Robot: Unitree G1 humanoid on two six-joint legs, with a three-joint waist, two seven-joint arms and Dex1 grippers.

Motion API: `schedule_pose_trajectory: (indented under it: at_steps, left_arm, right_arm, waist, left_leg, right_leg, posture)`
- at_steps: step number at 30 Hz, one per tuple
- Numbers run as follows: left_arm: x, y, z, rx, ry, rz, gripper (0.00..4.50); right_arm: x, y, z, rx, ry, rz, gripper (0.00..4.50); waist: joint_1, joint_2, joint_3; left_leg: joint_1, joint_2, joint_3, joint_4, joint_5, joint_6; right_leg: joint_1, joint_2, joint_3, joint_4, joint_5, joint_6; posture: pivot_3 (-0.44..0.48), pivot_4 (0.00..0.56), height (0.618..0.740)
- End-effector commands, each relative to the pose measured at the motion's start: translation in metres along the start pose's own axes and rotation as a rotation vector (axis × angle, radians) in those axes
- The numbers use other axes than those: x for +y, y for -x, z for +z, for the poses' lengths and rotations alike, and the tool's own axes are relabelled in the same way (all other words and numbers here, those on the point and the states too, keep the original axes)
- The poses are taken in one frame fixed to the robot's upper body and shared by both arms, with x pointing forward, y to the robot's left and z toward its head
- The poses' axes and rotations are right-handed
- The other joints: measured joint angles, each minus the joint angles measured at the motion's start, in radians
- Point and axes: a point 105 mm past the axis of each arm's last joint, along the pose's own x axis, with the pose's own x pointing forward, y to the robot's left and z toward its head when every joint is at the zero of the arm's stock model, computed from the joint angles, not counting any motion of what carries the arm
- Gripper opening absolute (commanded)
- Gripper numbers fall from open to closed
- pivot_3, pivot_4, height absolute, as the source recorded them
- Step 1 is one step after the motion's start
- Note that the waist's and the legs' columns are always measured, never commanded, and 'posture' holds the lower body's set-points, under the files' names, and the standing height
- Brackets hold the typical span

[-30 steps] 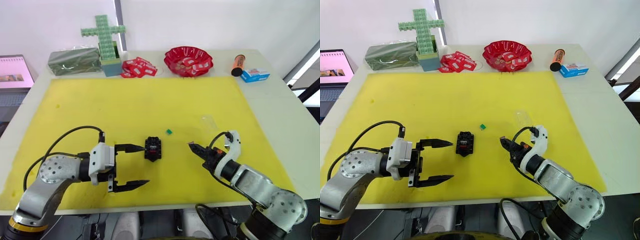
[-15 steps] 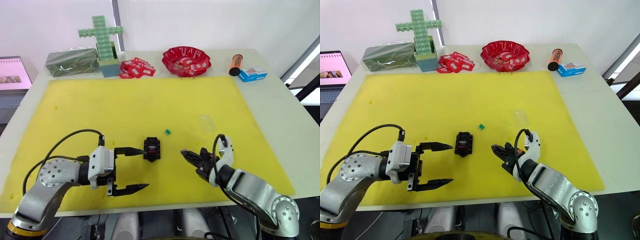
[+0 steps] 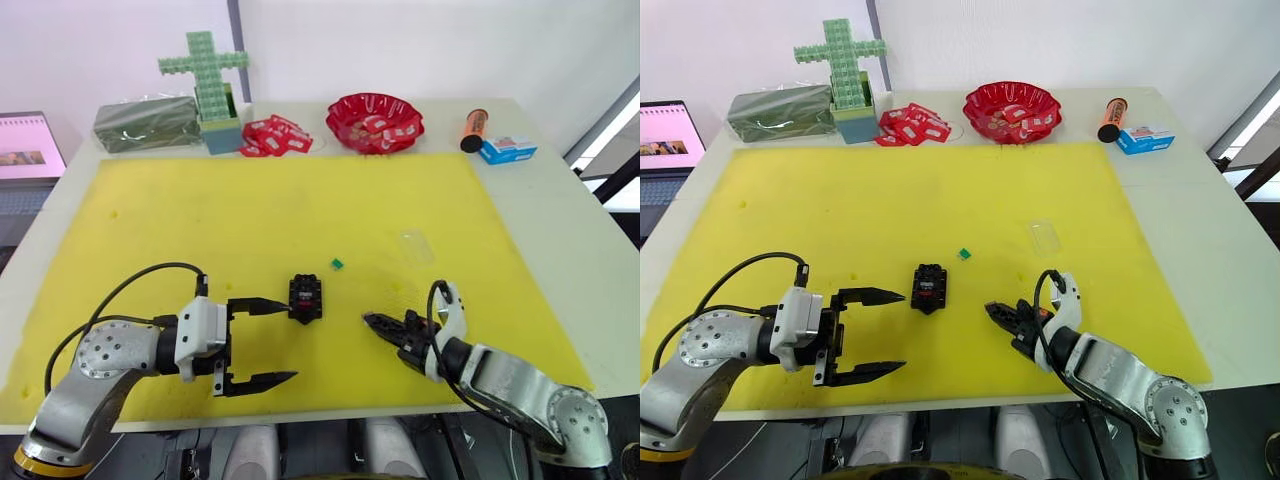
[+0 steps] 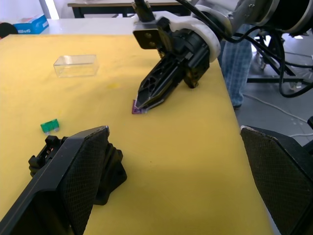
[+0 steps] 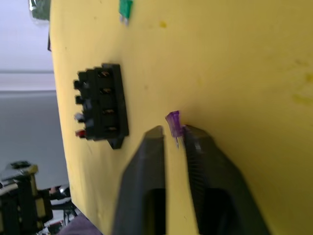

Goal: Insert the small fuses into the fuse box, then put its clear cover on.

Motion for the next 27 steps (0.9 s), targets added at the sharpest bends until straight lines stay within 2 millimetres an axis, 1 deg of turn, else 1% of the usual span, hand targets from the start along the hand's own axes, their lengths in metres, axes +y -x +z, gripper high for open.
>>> schedule_pose_trajectory:
  at_steps: [1,4,5,8,9,11,12,13,15,16,18,19,21,22,23,24,27]
  left_arm:
    - [-0.002,0.001,0.005,-0.010,-0.037,-0.005,4.50]
    - [-0.001,0.001,0.005,-0.010,-0.038,-0.005,4.50]
    - [-0.001,0.001,0.005,-0.011,-0.039,-0.006,4.50]
    - [-0.002,0.000,0.005,-0.013,-0.041,-0.009,4.50]
    - [-0.001,0.000,0.005,-0.014,-0.041,-0.010,4.50]
    - [-0.001,0.000,0.004,-0.014,-0.045,-0.015,4.50]
    - [-0.001,0.000,0.004,-0.017,-0.047,-0.016,4.50]
    - [-0.001,0.000,0.004,-0.019,-0.050,-0.017,4.50]
    - [-0.001,-0.001,0.003,-0.023,-0.053,-0.017,4.50]
    - [-0.001,-0.001,0.003,-0.023,-0.054,-0.019,4.50]
    - [-0.001,-0.002,0.002,-0.023,-0.061,-0.024,4.50]
    - [-0.001,-0.002,0.002,-0.023,-0.062,-0.025,4.50]
    - [0.000,-0.003,0.002,-0.022,-0.066,-0.028,4.50]
    - [0.000,-0.003,0.002,-0.022,-0.067,-0.029,4.50]
    - [0.000,-0.002,0.002,-0.021,-0.069,-0.030,4.50]
    - [0.000,-0.002,0.002,-0.021,-0.073,-0.030,4.50]
    - [0.001,-0.003,0.002,-0.020,-0.080,-0.031,4.50]
  right_arm:
    - [0.003,0.006,-0.003,0.024,0.028,0.026,2.03]
    - [0.003,0.014,-0.001,0.056,0.088,0.047,3.05]
    - [0.003,0.016,0.000,0.070,0.108,0.056,3.30]
    - [0.001,0.026,0.001,0.145,0.179,0.082,4.33]
    - [0.002,0.030,0.002,0.175,0.200,0.098,4.47]
    - [0.006,0.043,0.009,0.286,0.294,0.121,4.47]
    - [0.016,0.048,0.016,0.360,0.416,0.150,4.47]
    - [0.020,0.049,0.030,0.397,0.462,0.149,4.47]
    - [0.024,0.046,0.046,0.454,0.592,0.154,4.47]
    - [0.022,0.041,0.055,0.453,0.637,0.146,4.47]
    - [0.019,0.034,0.066,0.480,0.710,0.158,4.47]
    - [0.020,0.030,0.070,0.495,0.724,0.174,4.28]
    - [0.023,0.027,0.072,0.546,0.714,0.221,3.92]
    - [0.024,0.026,0.072,0.571,0.722,0.238,3.61]
    - [0.025,0.025,0.070,0.598,0.730,0.258,3.16]
    - [0.026,0.022,0.070,0.614,0.744,0.272,2.94]
    - [0.024,0.015,0.069,0.649,0.790,0.292,2.94]
  waist:
    - [0.000,0.000,0.000]
    - [0.002,0.000,0.000]
    - [0.002,0.000,0.000]
    - [0.004,0.000,-0.001]
    - [0.005,0.000,-0.001]
    - [0.006,0.002,0.000]
    - [0.005,0.003,0.000]
    - [0.002,0.004,0.001]
    - [-0.004,0.004,0.001]
    - [-0.001,0.003,0.000]
    - [0.002,0.000,-0.001]
    - [0.005,0.001,-0.001]
    - [0.012,0.003,0.000]
    - [0.016,0.003,0.000]
    - [0.017,0.003,0.000]
    - [0.020,0.003,0.000]
    - [0.021,0.003,0.000]
  left_leg:
    - [0.000,0.000,0.000,0.000,0.000,0.000]
    - [0.000,0.000,0.000,0.000,0.000,0.000]
    - [0.000,0.000,0.000,0.000,0.000,0.000]
    - [0.000,-0.001,0.000,0.001,0.000,0.000]
    - [0.000,-0.001,0.000,0.001,0.000,0.000]
    - [0.000,-0.002,0.000,0.001,0.000,0.000]
    - [0.000,-0.002,0.001,0.002,0.000,0.000]
    - [0.000,-0.003,0.002,0.002,0.000,0.000]
    - [0.000,-0.002,0.004,0.003,0.000,0.001]
    - [0.000,-0.002,0.003,0.002,0.000,0.001]
    - [0.000,-0.002,0.002,0.001,-0.002,0.003]
    - [-0.001,-0.002,0.001,0.001,-0.003,0.005]
    - [-0.003,-0.002,0.001,0.000,-0.004,0.006]
    - [-0.003,-0.002,0.002,0.000,-0.004,0.008]
    - [-0.003,-0.003,0.003,0.001,-0.005,0.009]
    - [-0.003,-0.003,0.003,0.001,-0.005,0.009]
    - [-0.002,-0.003,0.003,0.002,-0.005,0.010]
  right_leg:
    - [0.000,0.000,0.000,0.000,0.000,0.000]
    - [0.000,0.000,0.000,-0.001,0.000,0.000]
    - [0.000,0.000,0.000,-0.001,0.000,0.000]
    - [0.001,-0.001,0.000,-0.001,0.000,0.000]
    - [0.001,-0.001,0.000,-0.001,0.000,0.000]
    - [0.001,-0.001,0.000,-0.001,0.000,0.000]
    - [0.001,-0.002,0.001,-0.001,0.000,0.000]
    - [0.001,-0.002,0.002,-0.001,0.000,0.000]
    - [-0.001,-0.002,0.003,-0.001,0.002,-0.002]
    - [-0.001,-0.001,0.002,-0.001,0.002,-0.002]
    - [-0.001,0.002,0.000,-0.002,0.001,-0.001]
    - [-0.001,0.003,0.000,-0.002,-0.001,0.001]
    - [-0.004,0.003,0.000,-0.001,-0.001,0.001]
    - [-0.004,0.003,0.001,-0.001,-0.001,0.001]
    - [-0.004,0.003,0.001,-0.001,-0.001,0.002]
    - [-0.004,0.003,0.001,-0.001,-0.001,0.002]
    - [-0.004,0.002,0.001,-0.001,0.000,0.002]
  posture:
    - [0.000,0.150,0.740]
    - [0.000,0.150,0.740]
    - [0.000,0.150,0.740]
    - [0.000,0.150,0.740]
    - [0.000,0.150,0.740]
    - [0.000,0.150,0.740]
    - [0.000,0.150,0.740]
    - [0.000,0.150,0.740]
    - [0.000,0.150,0.740]
    - [0.000,0.150,0.740]
    - [0.000,0.150,0.740]
    - [0.000,0.150,0.740]
    - [0.000,0.150,0.740]
    - [0.000,0.150,0.740]
    - [0.000,0.150,0.740]
    - [0.000,0.150,0.740]
    - [0.000,0.150,0.740]
